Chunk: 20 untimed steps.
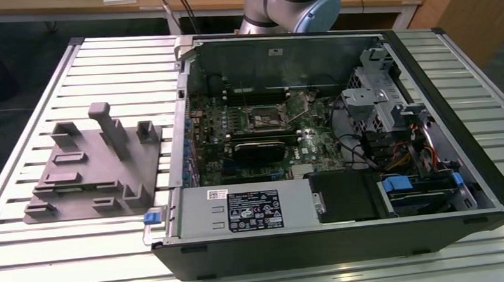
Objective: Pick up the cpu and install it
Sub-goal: 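Pick up the cpu and move it towards the insertion slot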
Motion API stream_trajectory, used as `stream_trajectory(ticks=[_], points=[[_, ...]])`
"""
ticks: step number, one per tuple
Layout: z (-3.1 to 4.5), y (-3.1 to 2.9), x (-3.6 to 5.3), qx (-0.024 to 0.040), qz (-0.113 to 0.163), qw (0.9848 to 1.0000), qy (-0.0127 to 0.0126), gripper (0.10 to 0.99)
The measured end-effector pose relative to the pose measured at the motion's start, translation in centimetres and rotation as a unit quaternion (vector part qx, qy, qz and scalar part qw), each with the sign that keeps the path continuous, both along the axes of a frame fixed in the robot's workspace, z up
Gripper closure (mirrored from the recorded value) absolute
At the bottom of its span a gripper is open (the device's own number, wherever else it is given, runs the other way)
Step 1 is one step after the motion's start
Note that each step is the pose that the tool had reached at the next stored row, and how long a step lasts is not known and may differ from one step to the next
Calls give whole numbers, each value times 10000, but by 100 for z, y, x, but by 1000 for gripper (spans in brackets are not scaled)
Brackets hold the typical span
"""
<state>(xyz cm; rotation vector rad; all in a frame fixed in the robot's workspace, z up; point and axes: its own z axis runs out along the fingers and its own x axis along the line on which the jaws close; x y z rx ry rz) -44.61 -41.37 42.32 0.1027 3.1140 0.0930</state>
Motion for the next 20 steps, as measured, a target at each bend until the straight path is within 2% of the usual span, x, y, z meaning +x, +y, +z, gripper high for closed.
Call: stream_trajectory(ticks=[12, 20], points=[[186, 0, 0, 0, 0, 10000, 0, 545], [194, 0, 19, 0, 0, 10000, 1, 545]])
